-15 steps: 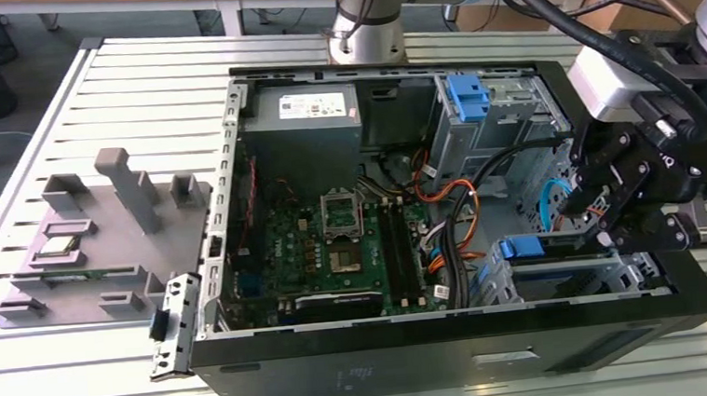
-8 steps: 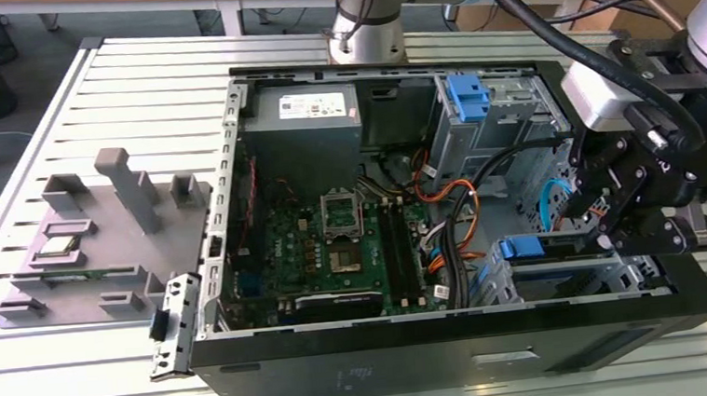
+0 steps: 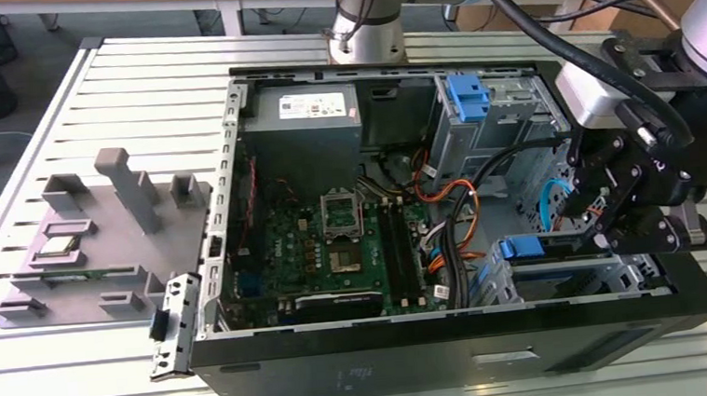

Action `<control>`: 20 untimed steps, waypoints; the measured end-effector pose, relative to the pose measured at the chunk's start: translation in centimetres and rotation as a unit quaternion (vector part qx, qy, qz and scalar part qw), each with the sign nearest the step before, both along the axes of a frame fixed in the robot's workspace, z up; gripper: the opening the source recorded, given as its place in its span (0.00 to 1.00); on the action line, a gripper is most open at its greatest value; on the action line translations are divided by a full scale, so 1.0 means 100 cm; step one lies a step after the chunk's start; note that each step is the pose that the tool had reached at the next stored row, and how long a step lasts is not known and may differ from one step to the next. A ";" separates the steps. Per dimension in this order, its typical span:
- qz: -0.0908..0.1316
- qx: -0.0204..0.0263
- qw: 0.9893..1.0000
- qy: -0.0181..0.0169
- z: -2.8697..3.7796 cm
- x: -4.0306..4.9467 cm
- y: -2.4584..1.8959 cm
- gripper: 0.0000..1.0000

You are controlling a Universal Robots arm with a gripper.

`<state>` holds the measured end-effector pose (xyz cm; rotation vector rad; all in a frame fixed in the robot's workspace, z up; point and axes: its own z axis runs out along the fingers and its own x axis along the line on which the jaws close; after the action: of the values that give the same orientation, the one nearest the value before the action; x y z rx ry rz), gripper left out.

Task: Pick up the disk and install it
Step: 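Insert the disk into the insertion slot, then insert the first disk wire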

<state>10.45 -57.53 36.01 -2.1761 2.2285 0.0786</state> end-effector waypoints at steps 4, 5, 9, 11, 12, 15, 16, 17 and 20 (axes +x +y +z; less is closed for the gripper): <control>-0.006 0.000 1.000 0.000 -0.0001 -0.0008 0.0010 0.42; -0.006 0.000 1.000 0.000 -0.0001 -0.0008 0.0010 0.42; -0.007 0.000 1.000 0.000 -0.0001 -0.0008 0.0011 0.42; -0.007 0.000 1.000 0.000 -0.0002 -0.0008 0.0016 0.42; -0.007 0.000 1.000 0.000 -0.0002 -0.0008 0.0018 0.42; -0.007 0.000 1.000 0.000 -0.0002 -0.0009 0.0027 0.42; -0.007 0.001 1.000 0.000 -0.0003 -0.0009 0.0031 0.42; -0.007 0.001 1.000 0.000 -0.0004 -0.0009 0.0035 0.42; -0.007 0.001 1.000 0.000 -0.0006 -0.0009 0.0051 0.42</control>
<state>10.35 -57.02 35.95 -2.1603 2.2419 0.0797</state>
